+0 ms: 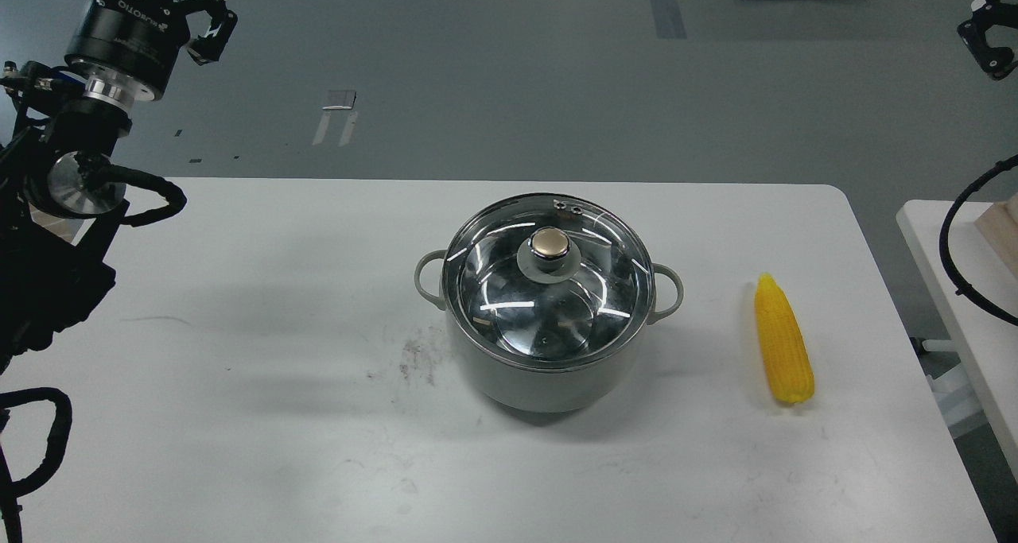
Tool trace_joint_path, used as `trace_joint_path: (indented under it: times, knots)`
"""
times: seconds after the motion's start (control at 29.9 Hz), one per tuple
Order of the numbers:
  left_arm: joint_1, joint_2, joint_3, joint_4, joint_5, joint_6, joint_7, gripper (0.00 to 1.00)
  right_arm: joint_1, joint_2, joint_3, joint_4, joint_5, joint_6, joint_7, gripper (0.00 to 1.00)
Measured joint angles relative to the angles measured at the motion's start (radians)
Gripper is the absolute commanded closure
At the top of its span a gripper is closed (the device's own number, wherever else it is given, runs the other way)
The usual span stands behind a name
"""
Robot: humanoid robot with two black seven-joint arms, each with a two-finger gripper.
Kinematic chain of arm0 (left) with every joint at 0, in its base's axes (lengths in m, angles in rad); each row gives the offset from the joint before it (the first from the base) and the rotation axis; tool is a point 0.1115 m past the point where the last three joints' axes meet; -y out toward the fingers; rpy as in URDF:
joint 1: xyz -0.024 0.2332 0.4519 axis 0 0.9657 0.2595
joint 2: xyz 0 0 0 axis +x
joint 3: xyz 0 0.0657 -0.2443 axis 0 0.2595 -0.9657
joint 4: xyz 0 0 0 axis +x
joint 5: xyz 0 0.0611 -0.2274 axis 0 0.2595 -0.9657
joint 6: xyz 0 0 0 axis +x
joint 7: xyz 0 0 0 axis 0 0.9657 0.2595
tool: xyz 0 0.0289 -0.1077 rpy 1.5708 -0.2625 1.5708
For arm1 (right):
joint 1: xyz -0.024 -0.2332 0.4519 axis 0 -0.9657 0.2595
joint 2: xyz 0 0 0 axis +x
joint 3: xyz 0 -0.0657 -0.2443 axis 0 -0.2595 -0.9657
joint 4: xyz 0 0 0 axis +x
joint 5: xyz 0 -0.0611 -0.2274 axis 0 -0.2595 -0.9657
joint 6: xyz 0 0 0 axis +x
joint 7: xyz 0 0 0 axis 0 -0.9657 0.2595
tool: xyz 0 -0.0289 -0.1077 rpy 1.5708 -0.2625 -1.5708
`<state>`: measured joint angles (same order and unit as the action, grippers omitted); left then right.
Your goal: Open pot and put corn in
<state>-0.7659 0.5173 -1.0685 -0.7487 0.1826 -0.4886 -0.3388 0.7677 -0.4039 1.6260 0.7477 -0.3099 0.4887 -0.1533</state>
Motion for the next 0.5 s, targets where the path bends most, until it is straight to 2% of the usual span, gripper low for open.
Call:
trace_joint_path:
  times: [0.5]
  knots:
    - [-0.005, 0.011, 0.015, 0.010, 0.006, 0.000, 0.009, 0.02, -0.001, 0.006, 0.000, 0.016, 0.000, 0.000, -0.002, 0.00]
